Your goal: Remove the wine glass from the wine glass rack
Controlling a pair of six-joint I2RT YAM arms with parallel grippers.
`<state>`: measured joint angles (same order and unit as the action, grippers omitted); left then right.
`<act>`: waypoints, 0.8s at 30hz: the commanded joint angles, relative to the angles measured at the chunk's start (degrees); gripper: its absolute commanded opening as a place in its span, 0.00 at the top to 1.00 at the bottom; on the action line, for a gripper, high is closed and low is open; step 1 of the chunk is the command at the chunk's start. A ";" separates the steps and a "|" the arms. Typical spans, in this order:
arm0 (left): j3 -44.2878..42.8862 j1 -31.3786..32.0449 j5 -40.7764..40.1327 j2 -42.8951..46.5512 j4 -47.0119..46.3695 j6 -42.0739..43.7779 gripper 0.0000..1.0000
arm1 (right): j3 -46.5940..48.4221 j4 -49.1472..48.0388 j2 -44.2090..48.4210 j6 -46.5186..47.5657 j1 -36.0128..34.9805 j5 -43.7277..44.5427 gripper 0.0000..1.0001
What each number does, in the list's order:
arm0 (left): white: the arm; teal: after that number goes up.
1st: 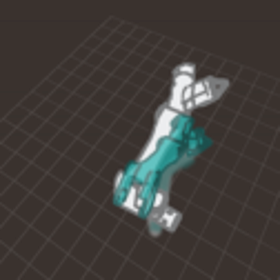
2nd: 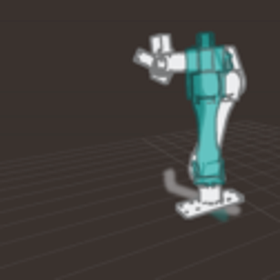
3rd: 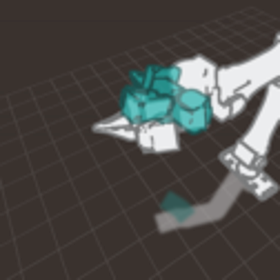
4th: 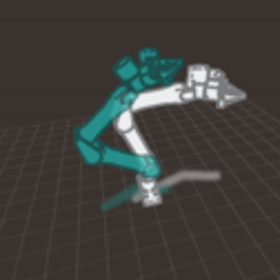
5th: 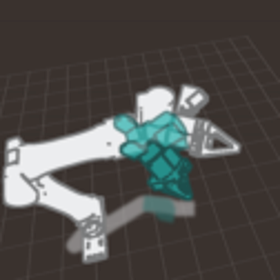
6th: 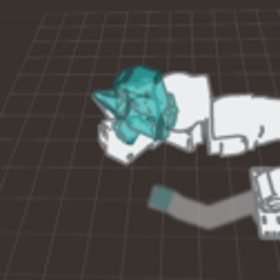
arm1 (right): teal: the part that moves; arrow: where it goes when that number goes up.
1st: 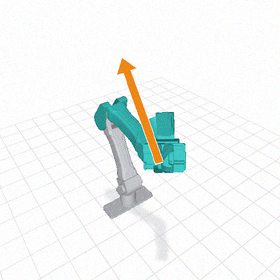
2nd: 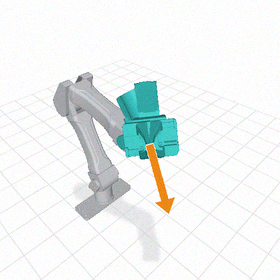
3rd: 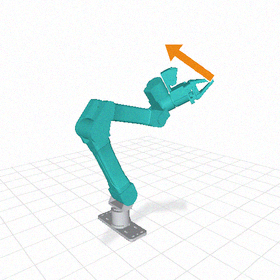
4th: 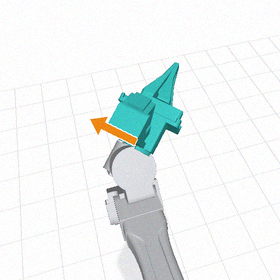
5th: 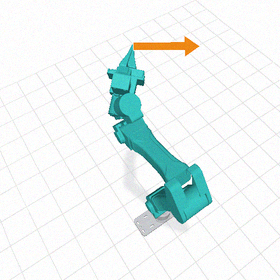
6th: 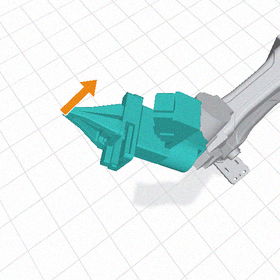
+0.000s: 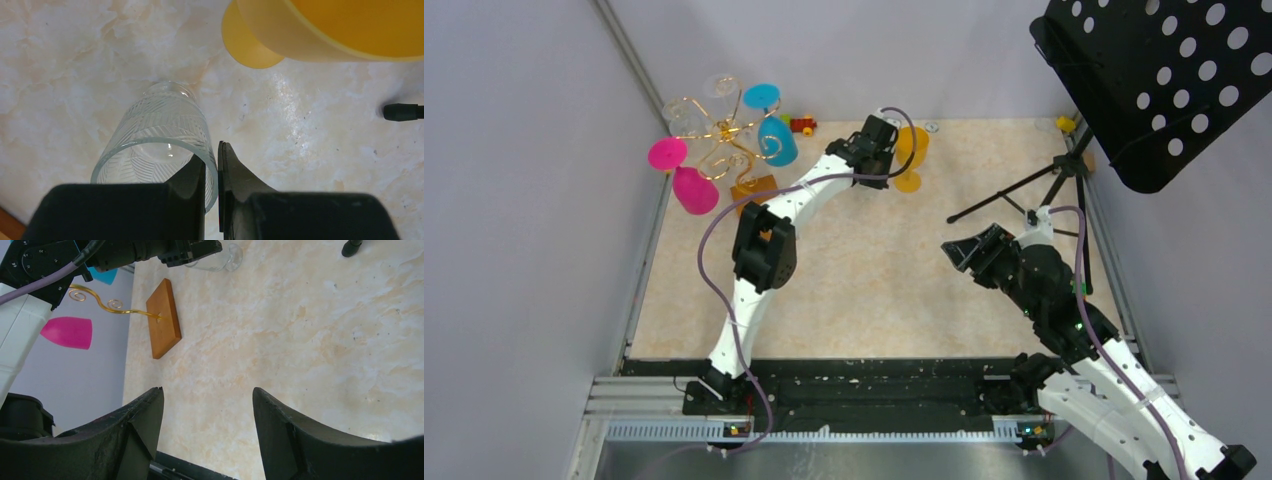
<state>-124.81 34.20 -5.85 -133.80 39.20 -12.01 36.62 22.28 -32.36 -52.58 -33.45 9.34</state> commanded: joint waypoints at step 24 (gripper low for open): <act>-2.58 -2.30 1.20 6.92 -6.18 1.56 0.35 | 1.30 -2.68 -1.39 -0.70 0.40 -1.22 0.34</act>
<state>-124.99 32.12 -5.61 -133.56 34.46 -11.31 36.62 22.04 -33.45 -52.75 -33.45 8.91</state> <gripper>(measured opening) 0.525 0.655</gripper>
